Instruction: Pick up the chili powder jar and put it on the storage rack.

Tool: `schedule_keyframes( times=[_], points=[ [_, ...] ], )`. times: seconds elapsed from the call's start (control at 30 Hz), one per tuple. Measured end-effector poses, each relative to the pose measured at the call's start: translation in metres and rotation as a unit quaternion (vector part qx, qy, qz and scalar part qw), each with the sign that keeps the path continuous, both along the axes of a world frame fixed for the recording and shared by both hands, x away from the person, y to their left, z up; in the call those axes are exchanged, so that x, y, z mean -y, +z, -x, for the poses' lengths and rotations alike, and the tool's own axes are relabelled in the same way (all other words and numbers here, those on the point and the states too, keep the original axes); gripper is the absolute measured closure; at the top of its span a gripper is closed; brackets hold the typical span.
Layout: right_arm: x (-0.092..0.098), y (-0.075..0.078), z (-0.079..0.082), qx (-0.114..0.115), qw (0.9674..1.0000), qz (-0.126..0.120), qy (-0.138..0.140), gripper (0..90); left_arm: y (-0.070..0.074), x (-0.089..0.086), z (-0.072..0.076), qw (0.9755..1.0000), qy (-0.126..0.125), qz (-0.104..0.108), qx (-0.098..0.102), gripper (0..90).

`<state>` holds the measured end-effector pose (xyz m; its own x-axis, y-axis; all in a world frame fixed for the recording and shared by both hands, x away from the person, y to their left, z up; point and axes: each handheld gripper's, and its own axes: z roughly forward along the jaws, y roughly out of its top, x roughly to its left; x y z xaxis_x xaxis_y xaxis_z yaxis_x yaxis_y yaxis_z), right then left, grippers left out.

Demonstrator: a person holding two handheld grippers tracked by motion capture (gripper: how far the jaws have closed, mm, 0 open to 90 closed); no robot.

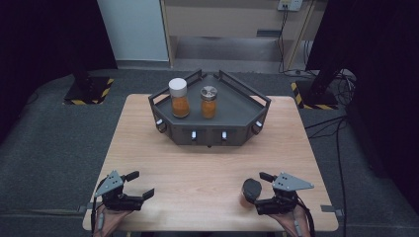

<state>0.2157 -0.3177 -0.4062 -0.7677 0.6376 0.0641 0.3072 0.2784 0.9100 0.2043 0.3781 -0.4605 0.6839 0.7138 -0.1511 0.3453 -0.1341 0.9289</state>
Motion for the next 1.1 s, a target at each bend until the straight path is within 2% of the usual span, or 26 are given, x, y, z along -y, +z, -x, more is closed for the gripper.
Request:
schedule_keyframes(
  times=[0.33,0.4,0.6,0.8,1.1],
  points=[
    [-0.007,-0.011,-0.004,-0.007,0.9998,0.017,0.0,16.5,0.001,0.001,0.0,1.0,-0.001,-0.003,0.001,5.0],
    [-0.006,-0.013,-0.006,-0.015,0.9998,0.011,-0.001,17.4,0.001,0.001,0.0,1.0,0.0,-0.004,0.0,5.0],
    [-0.007,-0.017,-0.007,-0.019,0.9998,0.012,-0.003,20.6,0.001,0.002,0.001,1.0,-0.001,-0.005,0.001,5.0],
    [-0.008,-0.019,-0.006,-0.004,0.9999,0.016,0.002,34.1,0.001,0.002,0.001,1.0,0.0,-0.004,0.001,5.0],
    [-0.013,-0.016,-0.001,0.001,0.9996,0.026,-0.007,34.8,0.002,0.002,0.001,1.0,-0.001,-0.006,0.001,5.0]
  ],
)
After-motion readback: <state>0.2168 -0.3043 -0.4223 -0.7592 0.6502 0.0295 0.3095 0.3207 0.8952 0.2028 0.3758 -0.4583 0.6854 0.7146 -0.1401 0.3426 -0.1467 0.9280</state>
